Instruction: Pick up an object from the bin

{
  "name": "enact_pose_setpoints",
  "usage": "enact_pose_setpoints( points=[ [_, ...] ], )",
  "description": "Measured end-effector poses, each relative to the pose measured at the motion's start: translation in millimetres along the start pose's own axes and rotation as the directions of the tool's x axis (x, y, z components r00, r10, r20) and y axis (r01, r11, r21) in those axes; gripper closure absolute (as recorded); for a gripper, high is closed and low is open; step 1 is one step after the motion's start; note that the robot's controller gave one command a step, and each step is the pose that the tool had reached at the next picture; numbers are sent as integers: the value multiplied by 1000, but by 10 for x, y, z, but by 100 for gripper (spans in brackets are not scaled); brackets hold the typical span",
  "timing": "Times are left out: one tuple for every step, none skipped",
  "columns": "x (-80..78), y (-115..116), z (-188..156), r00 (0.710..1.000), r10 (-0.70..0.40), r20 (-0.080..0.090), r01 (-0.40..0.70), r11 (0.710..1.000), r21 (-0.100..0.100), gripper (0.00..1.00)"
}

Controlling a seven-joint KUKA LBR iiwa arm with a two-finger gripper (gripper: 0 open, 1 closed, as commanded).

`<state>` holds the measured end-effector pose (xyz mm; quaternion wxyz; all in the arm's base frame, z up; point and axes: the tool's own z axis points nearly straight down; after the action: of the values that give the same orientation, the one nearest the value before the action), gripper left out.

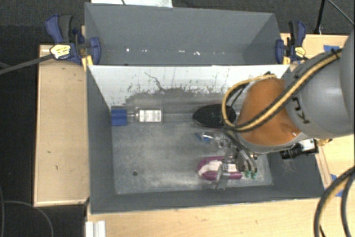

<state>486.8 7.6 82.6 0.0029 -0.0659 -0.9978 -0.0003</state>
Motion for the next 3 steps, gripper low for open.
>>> enact_pose_setpoints(
  points=[
    [-14,5,-51,1000,1,6,-1,1000,-1,100],
    [-62,-121,-943,1000,-25,15,25,1000,-1,100],
    [-219,-150,-1655,1000,4,18,-4,1000,-2,100]
  ],
)
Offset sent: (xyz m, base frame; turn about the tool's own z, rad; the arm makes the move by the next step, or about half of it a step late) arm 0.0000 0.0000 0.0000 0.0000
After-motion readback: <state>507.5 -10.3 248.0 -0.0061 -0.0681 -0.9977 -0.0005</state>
